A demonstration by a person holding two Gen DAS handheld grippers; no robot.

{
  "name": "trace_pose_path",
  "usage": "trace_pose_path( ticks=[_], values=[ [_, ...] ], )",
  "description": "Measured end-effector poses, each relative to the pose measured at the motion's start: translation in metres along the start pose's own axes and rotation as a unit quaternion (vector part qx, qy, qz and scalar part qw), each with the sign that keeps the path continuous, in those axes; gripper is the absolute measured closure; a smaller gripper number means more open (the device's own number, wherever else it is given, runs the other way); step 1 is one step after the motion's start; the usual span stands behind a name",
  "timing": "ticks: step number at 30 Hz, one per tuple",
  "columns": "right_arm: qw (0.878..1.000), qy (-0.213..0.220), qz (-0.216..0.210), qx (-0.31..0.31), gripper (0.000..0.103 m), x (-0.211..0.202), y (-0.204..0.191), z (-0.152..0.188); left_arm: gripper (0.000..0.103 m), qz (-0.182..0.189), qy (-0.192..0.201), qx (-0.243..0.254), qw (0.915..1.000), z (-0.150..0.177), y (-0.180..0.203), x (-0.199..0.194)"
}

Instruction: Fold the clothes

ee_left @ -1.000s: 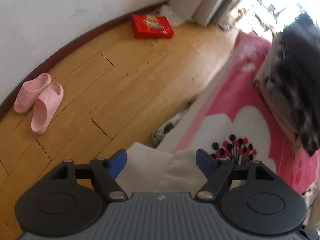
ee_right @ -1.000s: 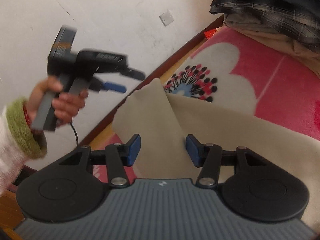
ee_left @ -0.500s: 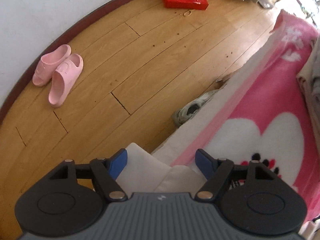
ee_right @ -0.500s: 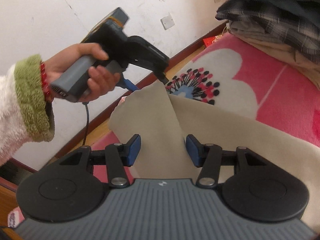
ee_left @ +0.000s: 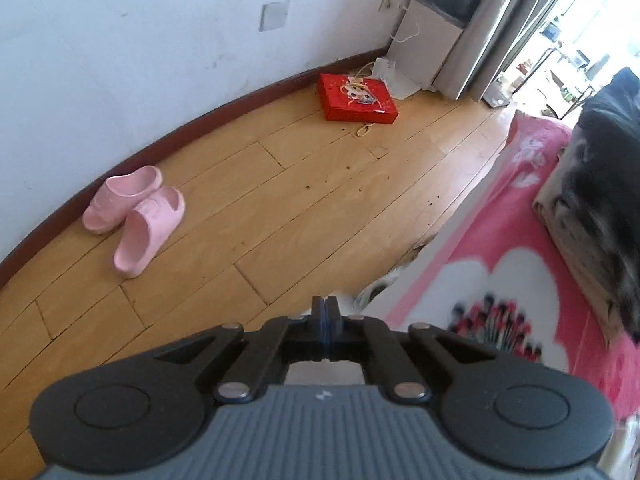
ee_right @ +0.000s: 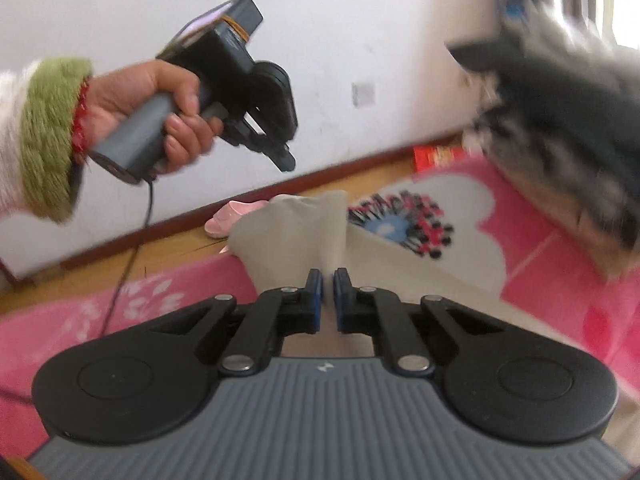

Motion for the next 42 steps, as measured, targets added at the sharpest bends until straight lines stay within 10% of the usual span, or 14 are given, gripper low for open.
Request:
trace_pose_path(
  ticks=[3, 11, 23, 29, 32, 36, 42],
  values=[
    [0.998, 0.002, 0.003, -0.066, 0.098, -0.003, -0.018, 0.013, 0.1, 0.024, -0.013, -0.003, 0.9996, 0.026, -0.021, -0.003],
    [0.99, -0.03, 0.029, -0.136, 0.096, 0.014, -0.031, 0.032, 0.045, 0.054, -0.016, -0.01, 0.9984, -0.004, -0.01, 0.019],
    [0.991, -0.043, 0.04, -0.121, 0.094, 0.017, -0.033, 0.037, 0.043, -0.026, -0.143, 0.141, 0.9792, -0.032, 0.101, 0.064],
    [0.991, -0.037, 0.046, -0.117, 0.094, 0.016, -0.032, 0.036, 0.087, -0.03, -0.116, 0.086, 0.989, -0.023, 0.076, 0.052],
    [0.992, -0.028, 0.041, -0.115, 0.094, 0.014, -0.03, 0.034, 0.092, -0.025, -0.058, 0.049, 0.9968, -0.017, 0.057, 0.028],
    [0.993, -0.015, 0.039, -0.107, 0.095, 0.005, -0.026, 0.033, 0.092, 0.063, 0.082, -0.014, 0.9945, 0.015, 0.022, -0.036],
    [0.993, -0.037, 0.038, -0.102, 0.095, 0.007, -0.017, 0.045, 0.051, 0.069, 0.071, -0.075, 0.9922, 0.08, -0.045, -0.045]
  ],
)
Point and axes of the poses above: each gripper's, at about its wrist camera, not at the fingertips, and x roughly the way its jaws point, y to its right, z to its underside, the point moved 4 cm from there along x, roughly the way its jaws point, and after that the axes turned 15 degrees about x, right-handed, at the moved point
